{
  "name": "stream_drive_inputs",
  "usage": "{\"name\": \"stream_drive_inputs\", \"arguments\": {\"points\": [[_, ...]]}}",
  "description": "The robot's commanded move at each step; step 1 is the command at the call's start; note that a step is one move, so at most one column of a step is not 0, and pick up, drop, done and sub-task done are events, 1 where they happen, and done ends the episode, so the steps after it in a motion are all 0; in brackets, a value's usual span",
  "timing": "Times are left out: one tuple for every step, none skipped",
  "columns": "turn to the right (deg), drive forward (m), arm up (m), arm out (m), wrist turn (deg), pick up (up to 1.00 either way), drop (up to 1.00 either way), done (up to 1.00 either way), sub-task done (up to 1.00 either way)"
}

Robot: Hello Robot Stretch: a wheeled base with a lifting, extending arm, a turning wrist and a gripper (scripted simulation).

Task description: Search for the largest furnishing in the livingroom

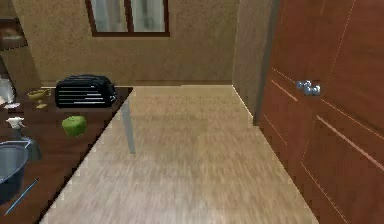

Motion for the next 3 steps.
{"name": "stream_drive_inputs", "arguments": {"points": [[0.0, 1.00, 0.00, 0.00, 0.0, 0.00, 0.00, 0.00, 0.00], [0.0, 1.00, 0.00, 0.00, 0.0, 0.00, 0.00, 0.00, 0.00], [-6.0, 0.00, 0.00, 0.00, 0.0, 0.00, 0.00, 0.00, 0.00]]}}
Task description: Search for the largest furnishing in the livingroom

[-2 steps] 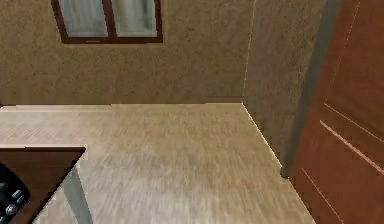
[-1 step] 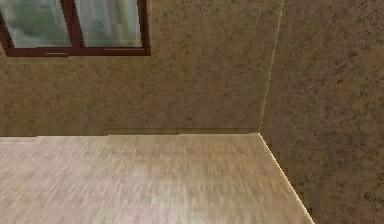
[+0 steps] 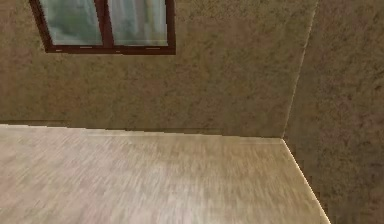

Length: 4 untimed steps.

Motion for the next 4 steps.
{"name": "stream_drive_inputs", "arguments": {"points": [[0.0, 0.20, 0.00, 0.00, 0.0, 0.00, 0.00, 0.00, 0.00], [-39.0, 0.00, 0.00, 0.00, 0.0, 0.00, 0.00, 0.00, 0.00], [0.0, 0.45, 0.00, 0.00, 0.0, 0.00, 0.00, 0.00, 0.00], [-45.0, 0.00, 0.00, 0.00, 0.0, 0.00, 0.00, 0.00, 0.00]]}}
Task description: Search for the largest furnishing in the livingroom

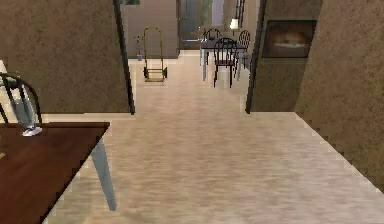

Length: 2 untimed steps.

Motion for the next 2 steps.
{"name": "stream_drive_inputs", "arguments": {"points": [[0.0, 1.00, 0.00, 0.00, 0.0, 0.00, 0.00, 0.00, 0.00], [0.0, 0.50, 0.00, 0.00, 0.0, 0.00, 0.00, 0.00, 0.00]]}}
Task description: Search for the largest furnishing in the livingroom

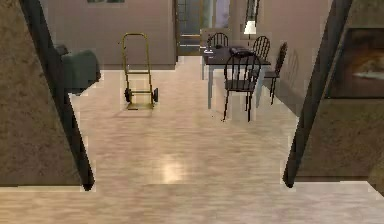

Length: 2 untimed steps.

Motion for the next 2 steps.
{"name": "stream_drive_inputs", "arguments": {"points": [[0.0, 1.00, 0.00, 0.00, 0.0, 0.00, 0.00, 0.00, 0.00], [-3.0, 0.00, 0.00, 0.00, 0.0, 0.00, 0.00, 0.00, 0.00]]}}
